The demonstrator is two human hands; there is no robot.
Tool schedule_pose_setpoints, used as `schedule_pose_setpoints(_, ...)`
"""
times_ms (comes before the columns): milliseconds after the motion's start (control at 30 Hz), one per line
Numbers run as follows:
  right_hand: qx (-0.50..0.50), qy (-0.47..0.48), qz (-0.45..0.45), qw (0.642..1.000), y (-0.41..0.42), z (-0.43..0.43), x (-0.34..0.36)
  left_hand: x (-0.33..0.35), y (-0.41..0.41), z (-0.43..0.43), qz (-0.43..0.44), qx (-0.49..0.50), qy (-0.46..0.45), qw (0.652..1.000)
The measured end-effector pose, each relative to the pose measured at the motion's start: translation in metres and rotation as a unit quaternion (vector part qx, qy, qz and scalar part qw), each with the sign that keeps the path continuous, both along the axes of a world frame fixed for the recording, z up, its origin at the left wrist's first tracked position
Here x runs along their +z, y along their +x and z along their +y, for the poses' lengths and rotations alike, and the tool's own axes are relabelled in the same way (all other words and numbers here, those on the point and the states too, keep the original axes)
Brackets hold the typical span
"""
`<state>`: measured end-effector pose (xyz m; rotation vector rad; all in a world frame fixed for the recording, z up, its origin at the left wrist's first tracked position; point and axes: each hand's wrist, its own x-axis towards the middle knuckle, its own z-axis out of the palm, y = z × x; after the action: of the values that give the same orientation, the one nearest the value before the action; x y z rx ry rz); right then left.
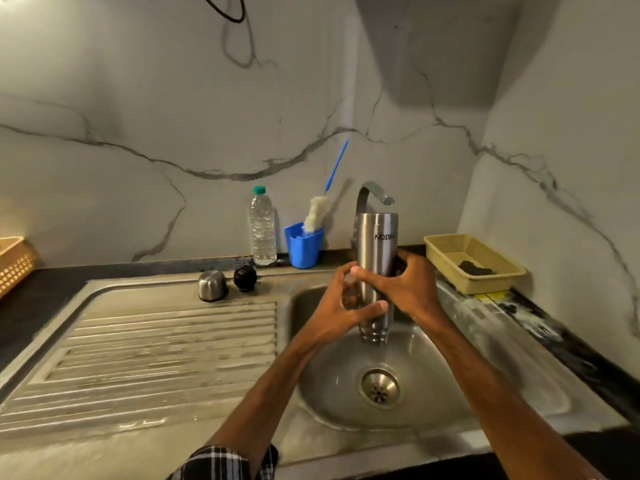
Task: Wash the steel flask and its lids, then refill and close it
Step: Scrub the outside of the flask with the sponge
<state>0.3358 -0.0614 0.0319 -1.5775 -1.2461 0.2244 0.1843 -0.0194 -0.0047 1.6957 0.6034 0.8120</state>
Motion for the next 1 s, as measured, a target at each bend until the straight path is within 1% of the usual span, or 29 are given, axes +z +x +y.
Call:
schedule_pose_setpoints(133, 0.017, -0.048, 0.041, 0.998, 0.003, 0.002, -0.022, -0.017, 0.005, 0.002, -0.027, -0.002, -0.049, 0.998)
schedule_pose_setpoints(300, 0.064, -0.082, 0.124, 0.987, -0.004, 0.009, -0.044, -0.037, -0.003, 0.008, -0.012, 0.011, -0.088, 0.996)
schedule_pose_setpoints(400, 0.096, -0.095, 0.205, 0.969, 0.004, 0.011, -0.042, -0.035, -0.008, 0.014, 0.007, 0.001, -0.106, 0.994)
schedule_pose_setpoints(500, 0.123, -0.089, 0.301, 0.942, 0.021, 0.01, -0.039, -0.031, -0.016, 0.02, 0.042, -0.018, -0.102, 0.994)
schedule_pose_setpoints(600, 0.162, -0.091, 0.334, 0.924, 0.028, 0.008, -0.037, -0.03, -0.026, 0.026, 0.037, -0.048, -0.127, 0.99)
schedule_pose_setpoints(733, 0.176, -0.094, 0.367, 0.909, 0.027, 0.007, -0.035, -0.031, -0.033, 0.028, -0.014, -0.108, -0.197, 0.974)
schedule_pose_setpoints(800, 0.177, -0.092, 0.409, 0.89, 0.029, 0.007, -0.036, -0.028, -0.039, 0.031, -0.066, -0.153, -0.243, 0.956)
schedule_pose_setpoints(867, 0.184, -0.065, 0.489, 0.85, 0.031, 0.004, -0.037, -0.026, -0.044, 0.034, -0.155, -0.175, -0.316, 0.92)
schedule_pose_setpoints(900, 0.186, -0.042, 0.532, 0.825, 0.032, 0.003, -0.038, -0.025, -0.046, 0.035, -0.208, -0.167, -0.345, 0.9)
schedule_pose_setpoints(933, 0.183, -0.018, 0.572, 0.8, 0.032, 0.001, -0.037, -0.027, -0.047, 0.038, -0.255, -0.157, -0.363, 0.882)
schedule_pose_setpoints(1000, 0.175, 0.017, 0.627, 0.759, 0.028, -0.002, -0.035, -0.025, -0.044, 0.039, -0.312, -0.171, -0.357, 0.864)
